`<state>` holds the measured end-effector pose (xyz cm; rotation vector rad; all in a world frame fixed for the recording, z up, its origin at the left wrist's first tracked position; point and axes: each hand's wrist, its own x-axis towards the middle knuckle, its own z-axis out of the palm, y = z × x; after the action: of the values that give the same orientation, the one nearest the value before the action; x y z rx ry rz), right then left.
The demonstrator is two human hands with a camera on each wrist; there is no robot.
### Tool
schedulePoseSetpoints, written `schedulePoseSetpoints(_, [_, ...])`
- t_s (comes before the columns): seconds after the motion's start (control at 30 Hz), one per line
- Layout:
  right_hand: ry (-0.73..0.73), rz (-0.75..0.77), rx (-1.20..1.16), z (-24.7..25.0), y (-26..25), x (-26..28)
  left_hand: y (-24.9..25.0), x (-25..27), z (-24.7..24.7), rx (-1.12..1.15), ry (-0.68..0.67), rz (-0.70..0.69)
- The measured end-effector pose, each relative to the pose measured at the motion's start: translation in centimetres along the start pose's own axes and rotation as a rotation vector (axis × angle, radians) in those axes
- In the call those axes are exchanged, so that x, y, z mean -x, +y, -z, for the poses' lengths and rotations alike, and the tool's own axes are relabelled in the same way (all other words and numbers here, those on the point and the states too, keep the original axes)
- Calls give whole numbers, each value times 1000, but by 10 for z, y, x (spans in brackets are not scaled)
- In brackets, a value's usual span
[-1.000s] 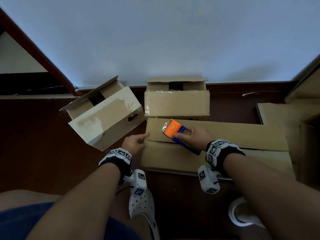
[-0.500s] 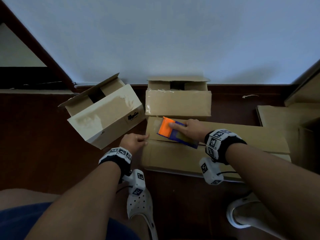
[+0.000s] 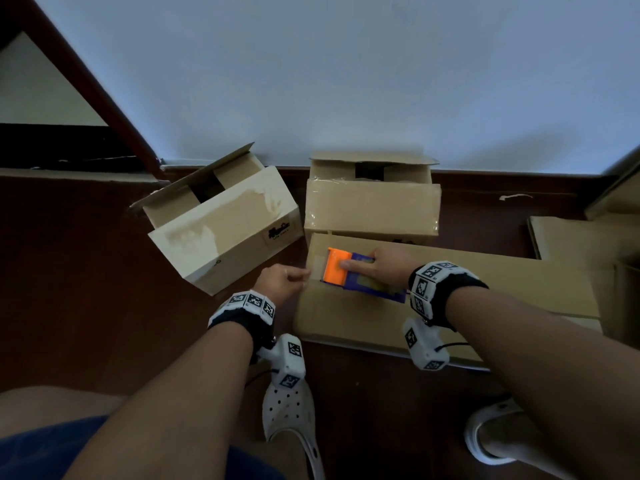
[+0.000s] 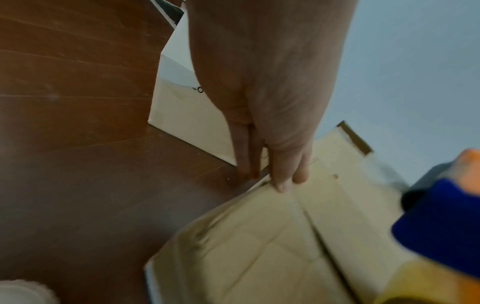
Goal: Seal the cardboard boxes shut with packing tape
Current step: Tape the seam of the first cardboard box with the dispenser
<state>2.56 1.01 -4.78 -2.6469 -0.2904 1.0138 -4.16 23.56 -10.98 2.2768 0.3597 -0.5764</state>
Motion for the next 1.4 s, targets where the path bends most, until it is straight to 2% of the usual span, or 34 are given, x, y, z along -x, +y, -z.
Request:
schedulePoseSetpoints(0.1, [-2,-8,20,-2,-3,-1,7,-2,11,139,-67,24])
schedulePoseSetpoints(0.2, [-11,-18,30,-3,-6,-2,13,-6,21,391,46,64])
schedulePoseSetpoints(0.27, [-13,-32,46,-4,-9,-2,19,-4,26,573,61,128])
schedulePoseSetpoints(0.43, [-15,-59,50,-5,-12,-4,24,3,19,744,-164,278])
schedulePoseSetpoints(0.6, [-14,-65,96,-5,-12,-5,16,0,16,657,-323,302])
schedulePoseSetpoints(0.67, [-11,-65,81,-4,-12,-5,9,-2,14,676,-348,306])
schedulePoseSetpoints(0.8, [-27,-74,94,-5,-17,-6,12,3,11,783,-250,275])
schedulePoseSetpoints(1.07, [-35,-71,171,-5,-24,-4,18,4,5,853,-239,234])
schedulePoseSetpoints(1.2, [-52,-59,246,-3,-28,-2,20,7,-2,882,-156,189])
schedulePoseSetpoints(1.4, [-84,-50,291,-2,-35,-3,15,4,-12,856,-105,226])
